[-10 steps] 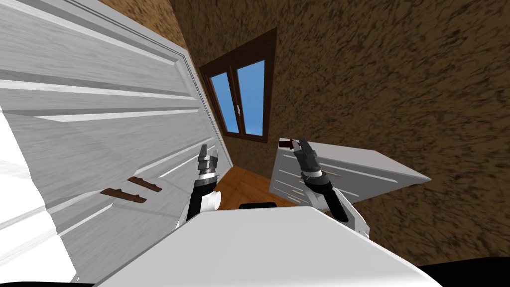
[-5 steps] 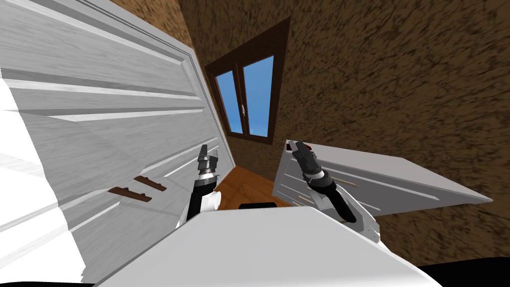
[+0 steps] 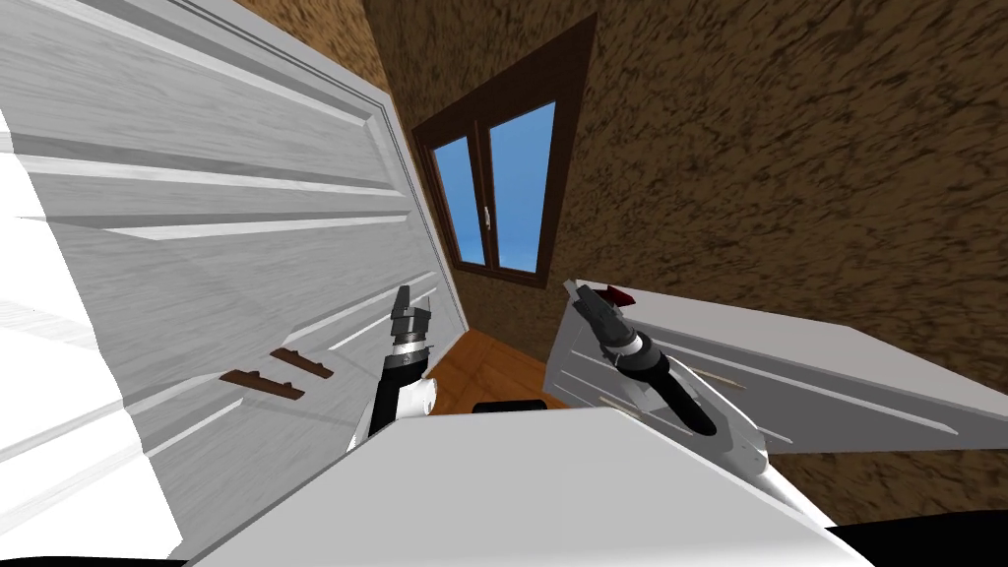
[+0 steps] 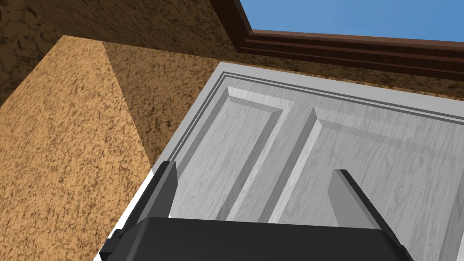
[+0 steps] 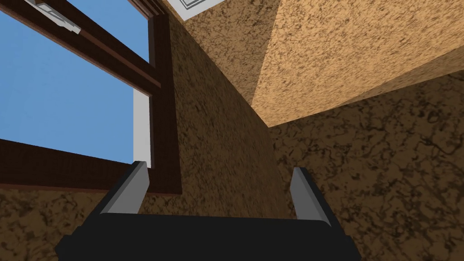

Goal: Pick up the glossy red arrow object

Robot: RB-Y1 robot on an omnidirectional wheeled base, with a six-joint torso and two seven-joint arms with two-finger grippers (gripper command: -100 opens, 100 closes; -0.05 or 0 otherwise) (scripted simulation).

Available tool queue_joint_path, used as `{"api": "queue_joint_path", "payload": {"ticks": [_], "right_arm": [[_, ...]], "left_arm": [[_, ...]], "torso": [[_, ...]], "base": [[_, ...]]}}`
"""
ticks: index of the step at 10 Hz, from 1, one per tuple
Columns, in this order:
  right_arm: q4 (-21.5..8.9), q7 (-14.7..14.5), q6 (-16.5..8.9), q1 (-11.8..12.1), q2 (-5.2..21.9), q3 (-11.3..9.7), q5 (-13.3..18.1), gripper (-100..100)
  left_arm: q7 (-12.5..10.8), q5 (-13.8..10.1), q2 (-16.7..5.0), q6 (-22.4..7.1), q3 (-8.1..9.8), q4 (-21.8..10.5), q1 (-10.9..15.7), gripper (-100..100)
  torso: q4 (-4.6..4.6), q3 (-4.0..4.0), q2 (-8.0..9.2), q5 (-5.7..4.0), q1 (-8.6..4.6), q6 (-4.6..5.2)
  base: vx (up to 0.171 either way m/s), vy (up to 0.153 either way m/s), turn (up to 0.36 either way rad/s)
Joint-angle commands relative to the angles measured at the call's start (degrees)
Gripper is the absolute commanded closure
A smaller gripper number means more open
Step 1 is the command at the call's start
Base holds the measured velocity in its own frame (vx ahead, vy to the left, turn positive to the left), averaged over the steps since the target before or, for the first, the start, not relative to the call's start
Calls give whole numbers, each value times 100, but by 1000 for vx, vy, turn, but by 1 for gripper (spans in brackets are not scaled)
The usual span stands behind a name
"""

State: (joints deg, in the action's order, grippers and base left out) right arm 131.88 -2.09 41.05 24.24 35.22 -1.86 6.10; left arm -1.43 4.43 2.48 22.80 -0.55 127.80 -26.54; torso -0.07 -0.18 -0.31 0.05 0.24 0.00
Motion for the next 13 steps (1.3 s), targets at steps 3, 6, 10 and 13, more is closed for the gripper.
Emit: {"api": "queue_joint_path", "payload": {"ticks": [3,6,10,13], "right_arm": [[24,115,191,-80,613,-48,110,-100],[49,185,290,-141,1092,-90,193,-100],[72,255,382,-208,1723,-137,282,-100],[93,323,465,-281,2215,-189,376,-100]], "left_arm": [[0,0,0,0,0,0,0,0],[0,0,0,0,1,0,0,0],[0,0,0,0,0,0,0,0],[0,0,0,0,0,0,0,0]], "torso": [[1,5,11,-2,-11,2],[3,10,19,-3,-13,3],[2,6,12,-1,-3,1],[2,5,9,-3,-12,2]], "base": [[74,34,40],[60,27,36],[68,35,23],[69,20,20]]}}
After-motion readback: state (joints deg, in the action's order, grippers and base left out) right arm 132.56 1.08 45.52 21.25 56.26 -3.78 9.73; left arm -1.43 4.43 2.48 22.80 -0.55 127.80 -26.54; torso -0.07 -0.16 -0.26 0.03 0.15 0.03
